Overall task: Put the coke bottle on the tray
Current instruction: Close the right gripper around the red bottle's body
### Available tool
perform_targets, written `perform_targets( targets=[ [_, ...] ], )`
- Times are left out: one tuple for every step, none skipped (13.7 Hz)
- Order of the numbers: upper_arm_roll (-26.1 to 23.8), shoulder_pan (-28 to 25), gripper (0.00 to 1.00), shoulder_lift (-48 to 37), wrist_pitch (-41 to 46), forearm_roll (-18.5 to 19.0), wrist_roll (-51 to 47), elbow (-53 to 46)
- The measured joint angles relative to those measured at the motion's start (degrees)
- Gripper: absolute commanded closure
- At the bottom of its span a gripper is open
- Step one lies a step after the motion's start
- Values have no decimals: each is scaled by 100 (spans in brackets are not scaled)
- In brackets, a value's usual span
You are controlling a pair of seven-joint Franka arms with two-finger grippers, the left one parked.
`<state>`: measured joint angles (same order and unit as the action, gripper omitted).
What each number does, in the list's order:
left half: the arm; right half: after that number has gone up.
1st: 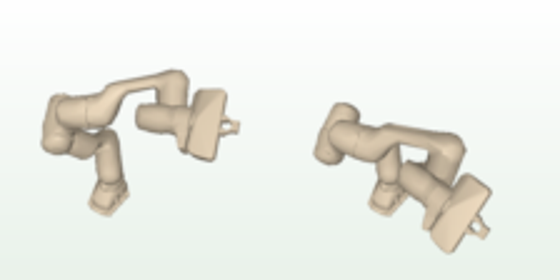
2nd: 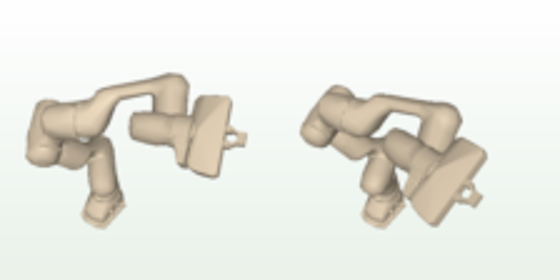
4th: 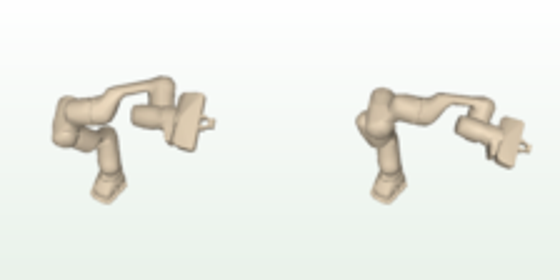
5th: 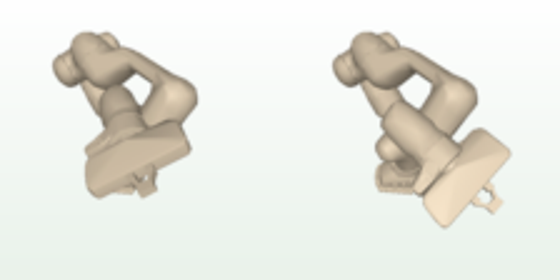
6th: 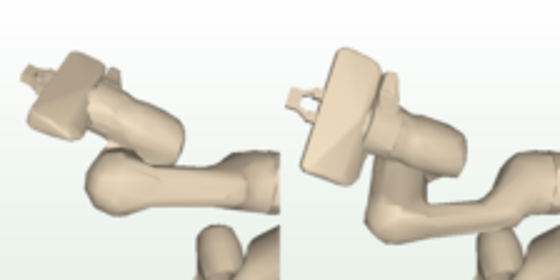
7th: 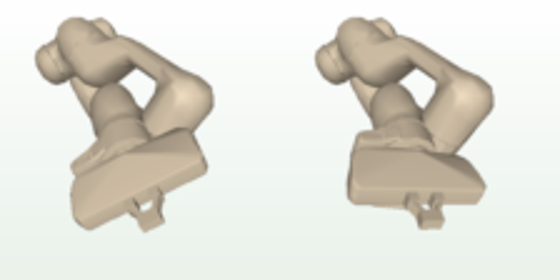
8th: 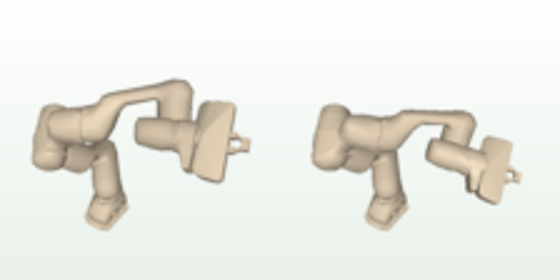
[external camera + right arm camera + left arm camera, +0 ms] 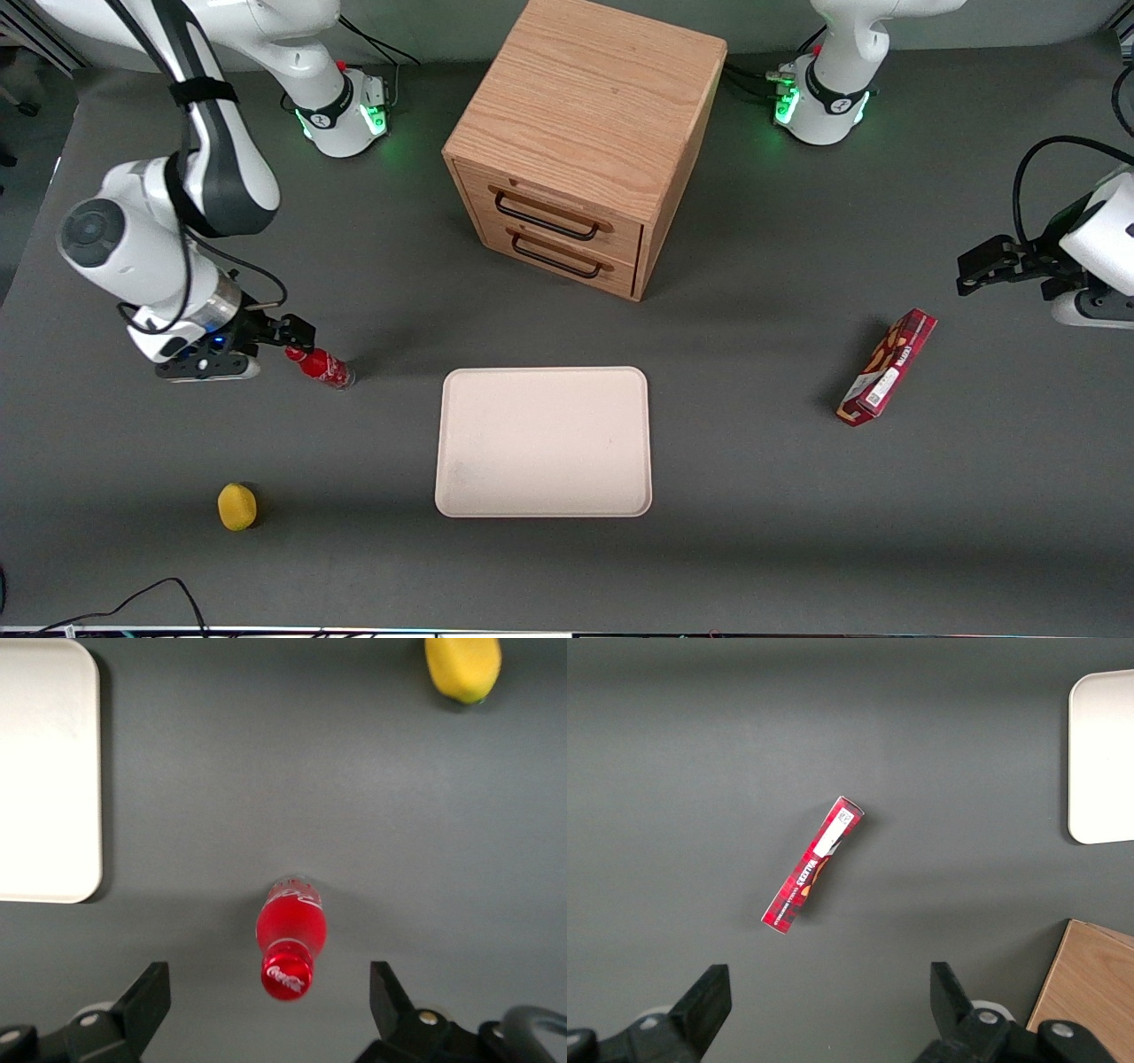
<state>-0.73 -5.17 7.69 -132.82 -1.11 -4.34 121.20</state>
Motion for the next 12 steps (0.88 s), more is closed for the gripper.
perform_targets(
  targets=[
    [0,3,2,3,-157,13,6,161],
    [0,12,4,2,-265,29,14,263],
    [0,23,10,2,-363,38,26,335],
    [1,29,21,2,-433,46,36,382],
    [1,31,40,2,-450,49,42,408],
    [0,31,60,2,-450,51,44,413],
    [0,31,84,2,-450,57,50,414],
    [0,32,100,2,-450,75,58,416],
    [1,37,100,2,-450,93,67,418],
    [1,52,100,1,-451,101,79,418],
    [1,63,100,0,-450,102,112,418],
    [1,71,100,-2,-447,102,152,418]
  ],
)
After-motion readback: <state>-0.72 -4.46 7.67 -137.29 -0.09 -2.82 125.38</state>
